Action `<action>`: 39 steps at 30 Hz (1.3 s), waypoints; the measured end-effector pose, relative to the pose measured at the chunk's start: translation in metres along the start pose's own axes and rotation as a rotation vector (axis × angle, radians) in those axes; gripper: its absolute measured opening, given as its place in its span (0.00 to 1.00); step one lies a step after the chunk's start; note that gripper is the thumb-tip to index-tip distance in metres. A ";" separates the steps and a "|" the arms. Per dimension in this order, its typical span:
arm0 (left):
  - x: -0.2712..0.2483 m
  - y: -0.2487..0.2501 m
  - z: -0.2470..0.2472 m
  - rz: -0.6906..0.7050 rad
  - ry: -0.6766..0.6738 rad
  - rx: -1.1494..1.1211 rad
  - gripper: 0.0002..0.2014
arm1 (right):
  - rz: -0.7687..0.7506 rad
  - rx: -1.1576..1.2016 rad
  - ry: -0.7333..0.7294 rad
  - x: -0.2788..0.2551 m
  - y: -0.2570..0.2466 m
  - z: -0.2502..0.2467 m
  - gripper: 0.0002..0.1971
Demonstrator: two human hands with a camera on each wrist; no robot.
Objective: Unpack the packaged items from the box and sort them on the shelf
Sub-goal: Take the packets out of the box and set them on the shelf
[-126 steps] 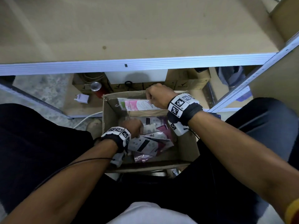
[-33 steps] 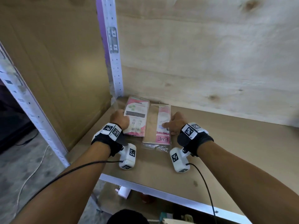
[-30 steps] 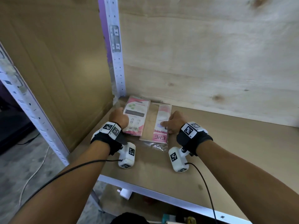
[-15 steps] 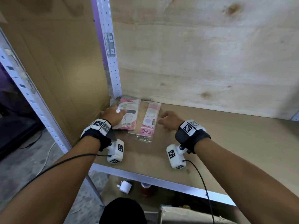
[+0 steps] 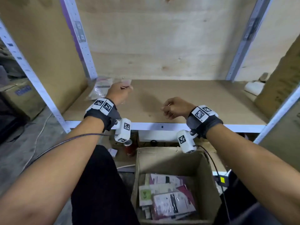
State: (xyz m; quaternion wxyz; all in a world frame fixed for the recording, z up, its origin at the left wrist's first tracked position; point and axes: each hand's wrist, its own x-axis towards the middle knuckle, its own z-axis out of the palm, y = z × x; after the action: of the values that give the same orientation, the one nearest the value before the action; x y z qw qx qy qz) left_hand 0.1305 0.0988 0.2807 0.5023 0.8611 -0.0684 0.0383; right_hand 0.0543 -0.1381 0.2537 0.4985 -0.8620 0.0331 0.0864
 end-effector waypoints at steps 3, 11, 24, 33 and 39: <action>-0.047 -0.002 0.034 0.018 -0.108 -0.039 0.03 | 0.027 -0.002 0.018 -0.040 0.028 -0.007 0.03; -0.140 -0.051 0.118 -0.085 -0.370 -0.007 0.05 | 0.135 -0.126 -0.092 -0.098 0.130 0.017 0.07; -0.171 -0.162 0.208 -0.301 -0.751 0.337 0.08 | 0.388 -0.175 -0.277 -0.056 0.250 0.083 0.07; -0.165 -0.211 0.224 -0.494 -0.732 0.284 0.12 | 0.419 -0.553 -0.440 -0.018 0.297 0.131 0.15; -0.164 -0.233 0.228 -0.573 -0.681 0.209 0.11 | 0.403 -0.732 -0.624 -0.016 0.335 0.158 0.31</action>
State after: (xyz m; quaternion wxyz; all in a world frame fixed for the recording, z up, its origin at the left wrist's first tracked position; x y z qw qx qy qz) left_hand 0.0040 0.0266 -0.0540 0.3520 0.8548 0.0156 -0.3809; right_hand -0.0274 -0.1701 -0.1064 0.1242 -0.8896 0.0161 0.4393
